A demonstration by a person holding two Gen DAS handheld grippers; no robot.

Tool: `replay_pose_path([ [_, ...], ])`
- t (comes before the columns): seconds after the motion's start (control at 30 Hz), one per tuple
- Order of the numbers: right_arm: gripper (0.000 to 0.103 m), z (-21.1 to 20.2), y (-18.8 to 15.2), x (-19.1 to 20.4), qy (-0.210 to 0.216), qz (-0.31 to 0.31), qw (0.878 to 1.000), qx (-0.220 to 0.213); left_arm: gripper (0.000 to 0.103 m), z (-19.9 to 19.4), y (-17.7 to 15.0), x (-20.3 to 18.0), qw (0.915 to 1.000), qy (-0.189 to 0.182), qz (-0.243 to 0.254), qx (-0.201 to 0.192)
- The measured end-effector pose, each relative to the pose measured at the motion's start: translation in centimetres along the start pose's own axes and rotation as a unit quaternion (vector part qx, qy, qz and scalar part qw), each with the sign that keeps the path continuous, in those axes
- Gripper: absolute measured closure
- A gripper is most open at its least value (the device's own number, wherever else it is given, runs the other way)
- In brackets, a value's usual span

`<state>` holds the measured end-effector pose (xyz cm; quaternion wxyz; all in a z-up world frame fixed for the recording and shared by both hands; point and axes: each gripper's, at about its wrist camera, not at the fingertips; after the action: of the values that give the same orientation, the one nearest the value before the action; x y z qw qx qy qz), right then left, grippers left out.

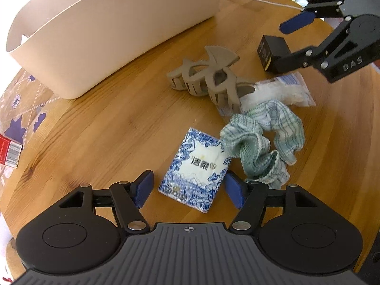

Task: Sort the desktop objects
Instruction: 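Grasp the blue-patterned tissue pack with left tool while right tool grasps the black box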

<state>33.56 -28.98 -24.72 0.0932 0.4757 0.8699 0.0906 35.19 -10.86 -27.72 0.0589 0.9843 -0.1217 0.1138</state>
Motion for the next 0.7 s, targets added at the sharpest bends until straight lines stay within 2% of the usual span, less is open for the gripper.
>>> replay_pose_path([
  [0.13,0.031,0.4,0.2,0.4,-0.004,-0.012,1.000,-0.003,0.037,0.0,0.0,0.0,1.0000,-0.002,0.004,-0.009],
  [0.23,0.038,0.6,0.2,0.7,-0.005,-0.022,1.000,0.000,0.043,-0.1,-0.2,0.0,0.9998,-0.007,0.008,-0.015],
  [0.3,0.047,0.8,0.2,0.8,-0.006,-0.028,1.000,0.005,0.050,-0.2,-0.3,0.0,0.9997,-0.007,0.009,-0.020],
  [0.37,0.049,0.9,0.1,0.7,-0.004,-0.029,1.000,0.006,0.054,-0.2,-0.2,0.1,0.9997,-0.007,0.007,-0.022],
  [0.47,0.056,0.9,0.0,0.9,-0.003,-0.034,0.999,0.003,0.056,-0.3,-0.1,0.1,0.9997,-0.009,0.005,-0.021],
  [0.7,0.056,0.5,-0.6,1.3,-0.008,-0.037,0.999,-0.004,0.056,-0.4,-0.4,0.0,0.9996,-0.009,-0.007,-0.024],
])
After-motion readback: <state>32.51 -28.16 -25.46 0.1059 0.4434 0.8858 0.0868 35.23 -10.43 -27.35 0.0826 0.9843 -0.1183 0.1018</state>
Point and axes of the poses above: each gripper's, at about its wrist camera, not at the fingertips, and z roughly the way its jaws point, x to its left, y to its top, and after that the axes turned 15 degrees about x, right-handed
